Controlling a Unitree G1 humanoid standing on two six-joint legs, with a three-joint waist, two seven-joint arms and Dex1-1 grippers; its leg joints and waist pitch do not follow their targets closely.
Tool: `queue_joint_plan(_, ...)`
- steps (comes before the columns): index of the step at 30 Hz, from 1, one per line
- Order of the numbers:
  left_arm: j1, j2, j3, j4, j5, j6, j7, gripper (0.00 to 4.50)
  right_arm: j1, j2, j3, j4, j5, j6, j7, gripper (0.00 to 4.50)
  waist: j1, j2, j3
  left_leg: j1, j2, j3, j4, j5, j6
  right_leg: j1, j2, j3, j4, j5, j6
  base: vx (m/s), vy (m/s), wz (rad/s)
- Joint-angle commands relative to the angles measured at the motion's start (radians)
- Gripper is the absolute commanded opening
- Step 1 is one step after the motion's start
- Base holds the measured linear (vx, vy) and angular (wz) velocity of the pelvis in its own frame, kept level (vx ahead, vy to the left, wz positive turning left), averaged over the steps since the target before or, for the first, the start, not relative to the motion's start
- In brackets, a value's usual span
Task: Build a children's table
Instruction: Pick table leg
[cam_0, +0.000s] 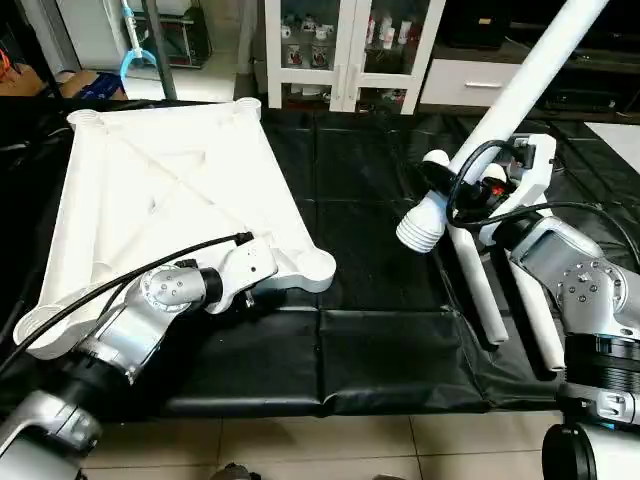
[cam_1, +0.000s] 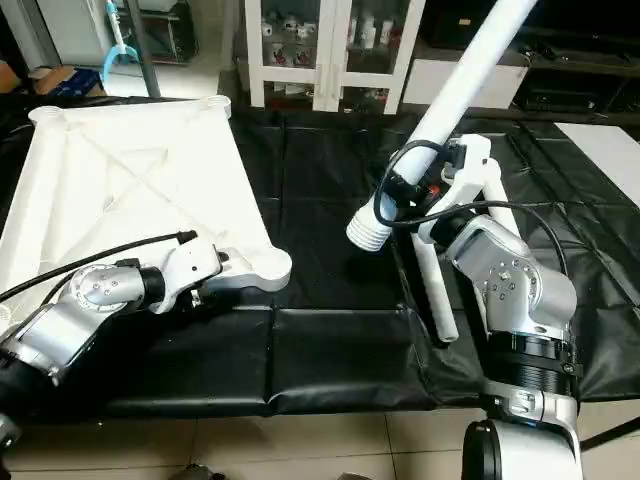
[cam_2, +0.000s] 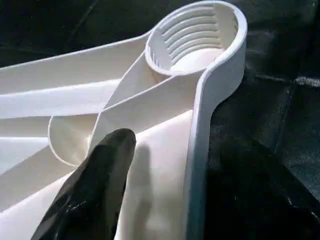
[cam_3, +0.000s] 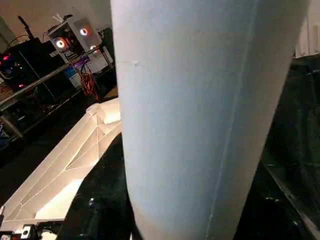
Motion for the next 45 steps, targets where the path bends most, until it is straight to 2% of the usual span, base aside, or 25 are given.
queue_joint_plan(1, -0.019, -0.004, -0.006, 0.012, 0.012, -0.019, -0.015, 2.98, 0.002, -0.003, -0.01, -0.019, -0.002, -0.019, -0.001, 1.84, -0.004, 0.005, -0.077, 0.032, 0.032, -0.007, -0.082, -0.212, -0.069, 0.036, -0.069, 0.04, -0.075, -0.234, -0.171, 0.0, 0.0, 0.0)
queue_joint_plan(2, -0.021, -0.007, -0.006, 0.021, 0.014, -0.025, -0.017, 2.87, 0.004, -0.002, -0.008, -0.023, 0.0, -0.019, -0.002, 1.84, -0.003, 0.011, -0.077, 0.032, 0.032, -0.008, -0.082, -0.211, -0.071, 0.035, -0.069, 0.04, -0.073, -0.228, -0.172, 0.0, 0.0, 0.0)
queue_joint_plan(3, -0.027, -0.015, -0.005, 0.044, 0.022, -0.043, -0.02, 2.87, 0.011, -0.001, -0.004, -0.035, 0.007, -0.016, -0.005, 1.84, -0.005, 0.008, -0.076, 0.032, 0.032, -0.007, -0.082, -0.213, -0.07, 0.035, -0.068, 0.04, -0.075, -0.223, -0.173, 0.0, 0.0, 0.0)
queue_joint_plan(5, -0.032, -0.022, 0.001, 0.052, 0.028, -0.057, -0.013, 2.77, 0.02, 0.0, 0.002, -0.049, 0.009, -0.015, -0.007, 1.84, -0.002, 0.015, -0.078, 0.033, 0.032, -0.008, -0.081, -0.213, -0.071, 0.036, -0.068, 0.041, -0.073, -0.207, -0.177, 0.0, 0.0, 0.0)
queue_joint_plan(6, -0.034, -0.025, 0.005, 0.049, 0.027, -0.059, -0.009, 2.77, 0.023, 0.0, 0.004, -0.054, 0.01, -0.015, -0.007, 1.84, -0.003, 0.014, -0.078, 0.034, 0.033, -0.008, -0.081, -0.214, -0.071, 0.035, -0.068, 0.041, -0.074, -0.2, -0.179, 0.0, 0.0, 0.0)
queue_joint_plan(8, -0.048, -0.073, 0.131, -0.044, -0.15, 0.031, -0.052, 2.77, 0.042, -0.014, 0.021, -0.104, 0.03, 0.005, 0.032, 1.84, 0.001, 0.014, -0.08, 0.036, 0.033, -0.005, -0.08, -0.206, -0.072, 0.036, -0.069, 0.04, -0.069, -0.173, -0.194, 0.0, 0.0, 0.0)
queue_joint_plan(9, -0.053, -0.083, 0.159, -0.068, -0.194, 0.056, -0.061, 2.75, 0.045, -0.019, 0.024, -0.116, 0.037, 0.011, 0.042, 1.84, 0.002, 0.012, -0.081, 0.032, 0.032, -0.006, -0.079, -0.201, -0.072, 0.042, -0.07, 0.039, -0.064, -0.156, -0.213, 0.0, 0.0, 0.0)
queue_joint_plan(10, -0.063, -0.1, 0.206, -0.101, -0.265, 0.094, -0.078, 2.75, 0.051, -0.026, 0.03, -0.136, 0.047, 0.02, 0.059, 1.84, 0.002, 0.01, -0.079, 0.031, 0.033, -0.006, -0.079, -0.201, -0.067, 0.04, -0.069, 0.038, -0.065, -0.148, -0.225, 0.0, 0.0, 0.0)
queue_joint_plan(11, -0.152, -0.148, 0.333, -0.141, -0.426, 0.181, -0.038, 2.75, 0.06, -0.042, 0.035, -0.183, 0.085, 0.058, 0.091, 1.84, 0.004, 0.013, -0.08, 0.031, 0.032, -0.007, -0.078, -0.204, -0.067, 0.042, -0.069, 0.037, -0.062, -0.148, -0.23, 0.0, 0.0, 0.0)
queue_joint_plan(12, -0.166, -0.156, 0.35, -0.143, -0.445, 0.192, -0.029, 2.75, 0.061, -0.044, 0.036, -0.189, 0.089, 0.062, 0.095, 1.84, 0.008, 0.011, -0.08, 0.036, 0.029, 0.0, -0.072, -0.212, -0.06, 0.039, -0.067, 0.038, -0.064, -0.143, -0.244, 0.0, 0.0, 0.0)
queue_joint_plan(13, -0.256, -0.196, 0.422, -0.117, -0.49, 0.216, 0.063, 2.75, 0.066, -0.057, 0.057, -0.213, 0.08, 0.064, 0.107, 1.84, 0.007, 0.009, -0.078, 0.028, 0.027, -0.004, -0.073, -0.206, -0.053, 0.045, -0.067, 0.036, -0.063, -0.151, -0.247, 0.0, 0.0, 0.0)
queue_joint_plan(14, -0.256, -0.196, 0.422, -0.117, -0.49, 0.216, 0.063, 2.74, 0.066, -0.057, 0.057, -0.213, 0.08, 0.064, 0.107, 1.84, 0.009, 0.009, -0.079, 0.029, 0.027, -0.004, -0.072, -0.21, -0.052, 0.045, -0.065, 0.035, -0.065, -0.158, -0.242, 0.0, 0.0, 0.0)
queue_joint_plan(15, -0.326, -0.222, 0.439, -0.067, -0.436, 0.206, 0.178, 2.74, 0.069, -0.063, 0.097, -0.217, 0.024, 0.036, 0.09, 1.84, 0.006, 0.005, -0.075, 0.029, 0.028, -0.007, -0.072, -0.211, -0.047, 0.046, -0.068, 0.035, -0.069, -0.177, -0.231, 0.0, 0.0, 0.0)
queue_joint_plan(16, -0.345, -0.234, 0.442, -0.069, -0.442, 0.213, 0.197, 2.74, 0.069, -0.063, 0.111, -0.217, 0.005, 0.025, 0.082, 1.84, 0.003, 0.0, -0.072, 0.028, 0.027, -0.008, -0.072, -0.22, -0.053, 0.047, -0.063, 0.035, -0.074, -0.22, -0.201, 0.0, 0.0, 0.0)
queue_joint_plan(17, -0.397, -0.287, 0.454, -0.15, -0.579, 0.295, 0.174, 2.93, 0.061, -0.053, 0.164, -0.22, -0.063, -0.015, 0.051, 1.84, 0.003, 0.002, -0.072, 0.03, 0.028, -0.008, -0.074, -0.219, -0.054, 0.048, -0.07, 0.037, -0.076, -0.239, -0.195, 0.0, 0.0, 0.0)
queue_joint_plan(18, -0.397, -0.287, 0.454, -0.15, -0.579, 0.295, 0.174, 2.93, 0.061, -0.053, 0.164, -0.22, -0.063, -0.015, 0.051, 1.84, 0.001, 0.005, -0.073, 0.025, 0.026, -0.008, -0.072, -0.193, -0.066, 0.048, -0.072, 0.037, -0.077, -0.253, -0.198, 0.0, 0.0, 0.0)
queue_joint_plan(20, -0.413, -0.334, 0.418, -0.286, -0.717, 0.396, 0.101, 3.11, 0.053, -0.038, 0.199, -0.224, -0.095, -0.04, 0.036, 1.84, 0.003, 0.002, -0.077, 0.025, 0.026, -0.004, -0.069, -0.177, -0.059, 0.046, -0.068, 0.039, -0.074, -0.222, -0.209, 0.0, 0.0, 0.0)
queue_joint_plan(22, -0.408, -0.341, 0.392, -0.315, -0.712, 0.42, 0.076, 3.2, 0.056, -0.037, 0.207, -0.232, -0.097, -0.038, 0.037, 1.84, 0.003, 0.006, -0.08, 0.023, 0.028, -0.004, -0.069, -0.15, -0.045, 0.046, -0.063, 0.038, -0.07, -0.169, -0.212, 0.0, 0.0, 0.0)
queue_joint_plan(23, -0.406, -0.344, 0.385, -0.324, -0.709, 0.428, 0.069, 3.49, 0.058, -0.038, 0.211, -0.235, -0.098, -0.037, 0.038, 1.84, 0.003, 0.005, -0.079, 0.022, 0.027, -0.004, -0.069, -0.149, -0.042, 0.047, -0.061, 0.037, -0.07, -0.161, -0.212, 0.0, 0.0, 0.0)
queue_joint_plan(24, -0.404, -0.352, 0.376, -0.337, -0.706, 0.467, 0.065, 3.49, 0.065, -0.043, 0.223, -0.247, -0.098, -0.028, 0.045, 1.84, 0.001, 0.001, -0.078, 0.022, 0.026, -0.003, -0.069, -0.155, -0.037, 0.05, -0.059, 0.038, -0.072, -0.162, -0.208, 0.0, 0.0, 0.0)
queue_joint_plan(26, -0.413, -0.372, 0.349, -0.346, -0.664, 0.545, 0.083, 3.53, 0.086, -0.07, 0.262, -0.284, -0.093, -0.001, 0.069, 1.84, 0.001, 0.002, -0.075, 0.022, 0.026, -0.004, -0.069, -0.161, -0.036, 0.052, -0.059, 0.039, -0.076, -0.189, -0.189, 0.0, 0.0, 0.0)
queue_joint_plan(33, -0.444, -0.393, 0.35, -0.33, -0.687, 0.618, 0.144, 3.94, 0.111, -0.114, 0.326, -0.329, -0.115, 0.018, 0.107, 1.84, 0.0, 0.001, -0.074, 0.023, 0.026, -0.006, -0.07, -0.193, -0.04, 0.049, -0.059, 0.038, -0.086, -0.257, -0.164, 0.0, 0.0, 0.0)
queue_joint_plan(34, -0.448, -0.396, 0.355, -0.324, -0.715, 0.658, 0.189, 4.17, 0.119, -0.127, 0.361, -0.336, -0.146, 0.005, 0.121, 1.84, 0.0, 0.001, -0.074, 0.021, 0.025, -0.006, -0.069, -0.192, -0.04, 0.05, -0.06, 0.038, -0.085, -0.256, -0.164, 0.0, 0.0, 0.0)
queue_joint_plan(39, -0.447, -0.425, 0.41, -0.334, -0.768, 0.711, 0.204, 4.42, 0.123, -0.142, 0.393, -0.331, -0.172, -0.014, 0.121, 1.84, 0.0, 0.001, -0.076, 0.021, 0.024, -0.006, -0.067, -0.173, -0.038, 0.051, -0.058, 0.038, -0.081, -0.216, -0.181, 0.0, 0.0, 0.0)
queue_joint_plan(45, -0.458, -0.435, 0.44, -0.328, -0.733, 0.728, 0.232, 4.5, 0.121, -0.15, 0.399, -0.33, -0.178, -0.018, 0.118, 1.84, 0.0, 0.002, -0.074, 0.021, 0.026, -0.007, -0.068, -0.181, -0.028, 0.051, -0.058, 0.038, -0.083, -0.218, -0.178, 0.0, 0.0, 0.0)
